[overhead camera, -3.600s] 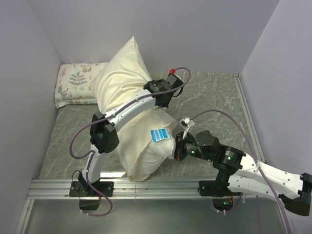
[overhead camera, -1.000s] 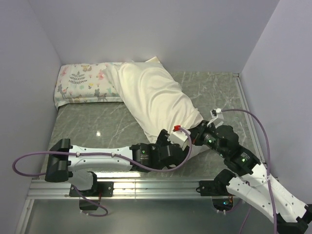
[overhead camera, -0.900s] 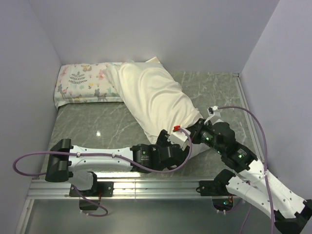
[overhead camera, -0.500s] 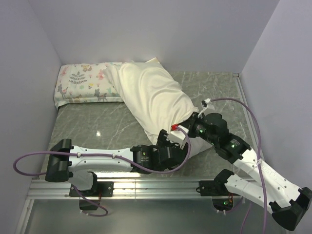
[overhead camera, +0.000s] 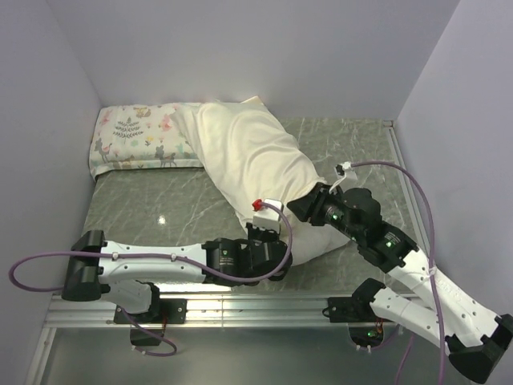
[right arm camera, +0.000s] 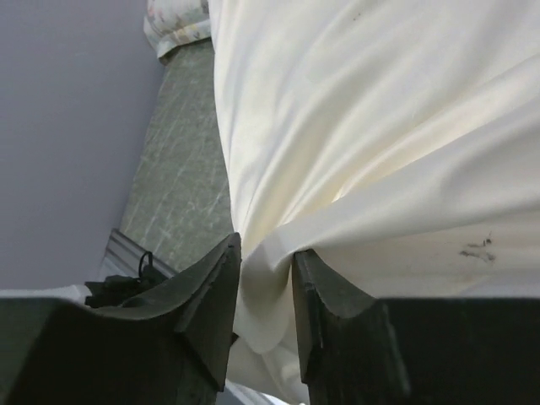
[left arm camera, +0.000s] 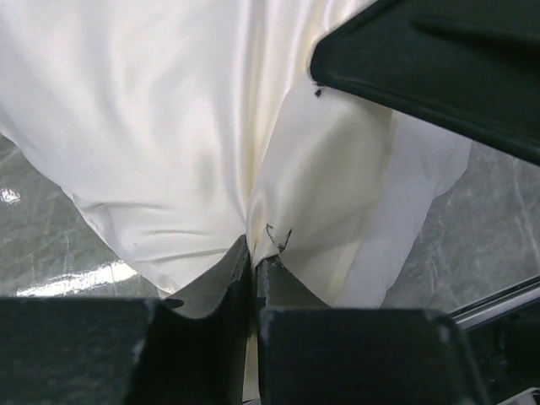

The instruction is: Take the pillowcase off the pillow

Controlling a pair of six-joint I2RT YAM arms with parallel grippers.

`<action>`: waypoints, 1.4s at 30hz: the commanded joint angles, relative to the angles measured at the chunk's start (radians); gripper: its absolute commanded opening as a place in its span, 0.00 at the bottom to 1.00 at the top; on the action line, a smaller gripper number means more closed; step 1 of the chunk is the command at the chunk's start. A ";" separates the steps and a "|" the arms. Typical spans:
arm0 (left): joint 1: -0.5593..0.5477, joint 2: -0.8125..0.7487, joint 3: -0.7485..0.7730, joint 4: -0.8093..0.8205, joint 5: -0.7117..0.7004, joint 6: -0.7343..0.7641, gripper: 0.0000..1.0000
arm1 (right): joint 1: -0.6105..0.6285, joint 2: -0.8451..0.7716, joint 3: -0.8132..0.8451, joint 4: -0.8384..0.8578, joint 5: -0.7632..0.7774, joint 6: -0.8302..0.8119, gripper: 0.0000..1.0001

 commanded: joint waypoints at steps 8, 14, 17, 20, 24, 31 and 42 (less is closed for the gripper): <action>0.158 -0.080 -0.066 0.190 0.134 0.033 0.01 | -0.001 -0.242 -0.085 -0.114 0.046 -0.101 0.77; 0.222 -0.007 0.030 0.196 0.204 0.070 0.01 | 0.019 -0.311 -0.258 -0.097 -0.006 -0.111 0.82; 0.236 0.024 0.065 0.196 0.240 0.084 0.00 | 0.031 -0.316 -0.306 -0.068 0.039 -0.092 0.86; 0.236 0.043 0.088 0.197 0.265 0.090 0.00 | 0.035 -0.262 -0.331 0.006 0.079 -0.088 0.90; 0.236 0.046 0.096 0.197 0.283 0.101 0.01 | 0.045 -0.167 -0.335 0.078 0.156 -0.070 0.90; 0.302 -0.023 0.091 0.145 0.250 0.145 0.00 | 0.030 -0.112 -0.218 -0.055 0.368 -0.065 0.00; 0.710 -0.180 0.005 0.067 0.256 0.095 0.01 | -0.209 -0.170 -0.075 -0.192 0.361 -0.134 0.00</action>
